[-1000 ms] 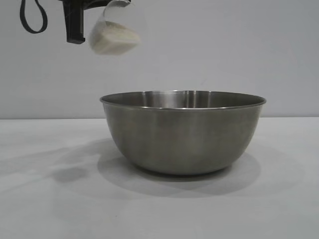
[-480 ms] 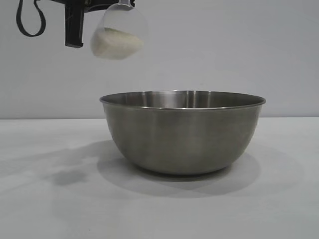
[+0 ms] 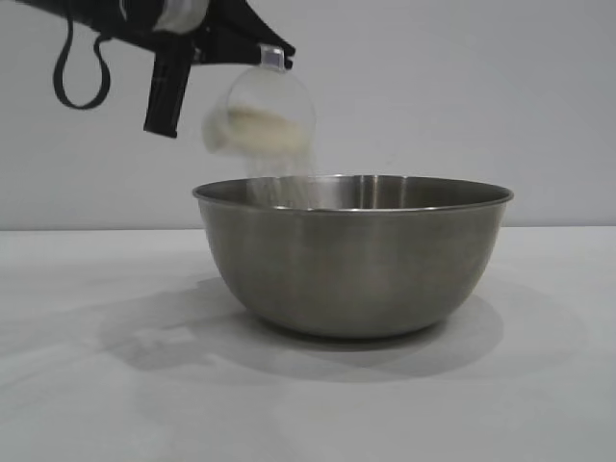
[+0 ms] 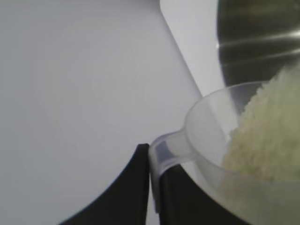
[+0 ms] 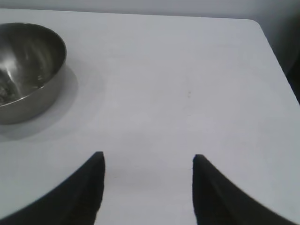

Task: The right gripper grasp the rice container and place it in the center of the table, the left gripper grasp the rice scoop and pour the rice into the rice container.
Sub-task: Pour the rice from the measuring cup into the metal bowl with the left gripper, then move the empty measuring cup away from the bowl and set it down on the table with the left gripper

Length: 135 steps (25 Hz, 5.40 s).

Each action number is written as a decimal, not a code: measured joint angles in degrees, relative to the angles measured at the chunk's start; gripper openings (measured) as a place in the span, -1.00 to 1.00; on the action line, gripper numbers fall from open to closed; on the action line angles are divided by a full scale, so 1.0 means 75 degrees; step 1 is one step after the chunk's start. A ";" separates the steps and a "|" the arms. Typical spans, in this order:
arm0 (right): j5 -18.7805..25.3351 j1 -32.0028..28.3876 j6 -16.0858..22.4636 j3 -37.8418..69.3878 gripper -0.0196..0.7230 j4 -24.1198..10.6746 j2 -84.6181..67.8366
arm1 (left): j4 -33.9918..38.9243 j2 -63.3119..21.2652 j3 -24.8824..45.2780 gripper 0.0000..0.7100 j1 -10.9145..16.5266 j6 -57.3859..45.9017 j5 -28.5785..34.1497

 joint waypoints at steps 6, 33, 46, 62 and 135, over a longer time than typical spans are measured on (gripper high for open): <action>0.0000 0.0000 0.0000 0.0000 0.12 0.0013 0.0000 | -0.0078 0.0133 0.0000 -1.00 -0.0050 0.0529 0.0116; 0.0000 0.0000 0.0000 0.0000 0.12 0.0013 0.0000 | 0.0876 0.0133 -0.0192 -1.00 -0.0379 0.2295 0.0513; 0.0000 0.0000 0.0000 0.0000 0.12 0.0016 0.0000 | 0.1901 0.0133 -0.0931 -1.00 -0.0534 0.2761 0.1134; 0.0000 0.0000 0.0000 0.0000 0.12 0.0016 0.0000 | 0.2219 0.0133 -0.0990 -1.00 -0.0551 0.2548 0.1303; 0.0000 0.0000 0.0011 0.0000 0.04 0.0106 0.0000 | -0.4982 0.1664 0.3939 -0.73 0.1619 -0.8139 -0.2344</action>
